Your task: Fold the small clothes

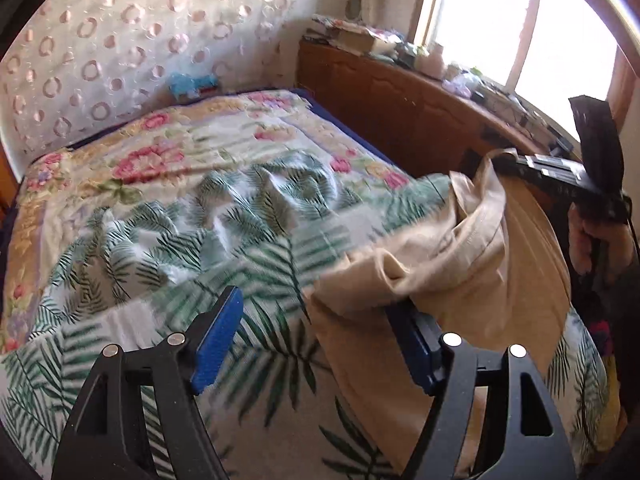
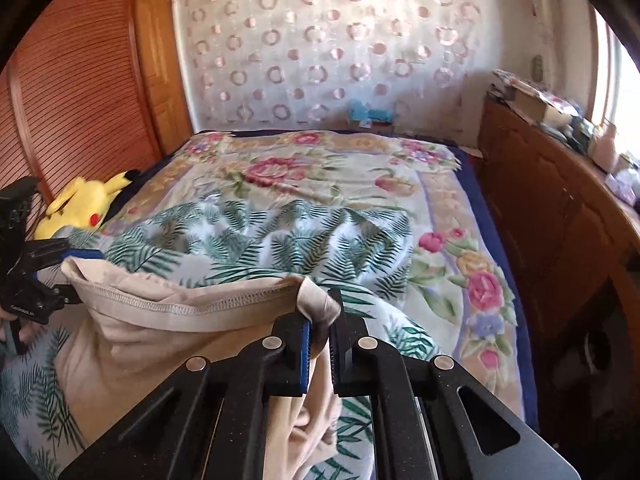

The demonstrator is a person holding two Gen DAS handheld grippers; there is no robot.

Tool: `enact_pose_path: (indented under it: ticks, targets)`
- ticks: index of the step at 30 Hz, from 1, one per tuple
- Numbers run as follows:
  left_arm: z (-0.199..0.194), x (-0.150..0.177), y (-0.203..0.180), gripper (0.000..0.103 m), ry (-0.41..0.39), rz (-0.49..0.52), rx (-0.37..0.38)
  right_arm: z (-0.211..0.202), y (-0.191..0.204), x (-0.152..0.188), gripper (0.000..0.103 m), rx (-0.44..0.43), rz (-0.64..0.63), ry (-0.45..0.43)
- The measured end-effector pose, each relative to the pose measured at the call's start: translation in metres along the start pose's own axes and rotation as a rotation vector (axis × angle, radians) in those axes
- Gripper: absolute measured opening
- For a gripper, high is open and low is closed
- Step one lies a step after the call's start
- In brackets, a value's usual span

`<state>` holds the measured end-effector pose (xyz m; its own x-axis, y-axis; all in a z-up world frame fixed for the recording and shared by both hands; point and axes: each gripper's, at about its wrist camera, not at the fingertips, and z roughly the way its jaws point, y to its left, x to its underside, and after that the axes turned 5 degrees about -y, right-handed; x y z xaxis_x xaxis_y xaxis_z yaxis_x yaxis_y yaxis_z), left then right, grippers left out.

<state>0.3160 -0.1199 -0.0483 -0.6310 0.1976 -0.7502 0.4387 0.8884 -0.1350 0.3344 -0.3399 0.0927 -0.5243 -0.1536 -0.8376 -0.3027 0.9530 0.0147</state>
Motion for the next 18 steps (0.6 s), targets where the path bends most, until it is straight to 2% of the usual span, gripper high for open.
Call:
enact_pose_path:
  ticks: [2,3,5,7,10,13,15,18]
  targets:
    - [0.000,-0.009,0.008,0.075,-0.038,-0.026,-0.055,-0.003,0.003,-0.001,0.012,0.031,0.023,-0.007]
    - [0.001,-0.014,0.015,0.075,-0.048,-0.046,-0.096,-0.004,0.003,-0.003,0.026,0.051,0.034,-0.005]
    - [0.005,-0.020,0.025,0.075,-0.049,-0.080,-0.118,-0.010,0.006,-0.003,0.046,0.056,0.054,-0.011]
    - [0.006,-0.021,0.035,0.075,-0.040,-0.102,-0.140,-0.017,0.011,0.000,0.047,0.049,0.060,-0.013]
    - [0.002,-0.015,0.039,0.075,-0.038,-0.103,-0.129,-0.027,0.020,0.006,0.048,0.039,0.040,-0.014]
    - [-0.002,-0.009,0.035,0.075,-0.031,-0.090,-0.107,-0.034,0.022,0.017,0.058,0.004,0.036,0.002]
    - [-0.005,-0.004,0.030,0.075,-0.024,-0.079,-0.087,-0.040,0.029,0.025,0.069,-0.023,0.037,0.023]
    - [-0.009,0.001,0.020,0.075,-0.018,-0.069,-0.051,-0.045,0.035,0.036,0.071,-0.053,0.040,0.064]
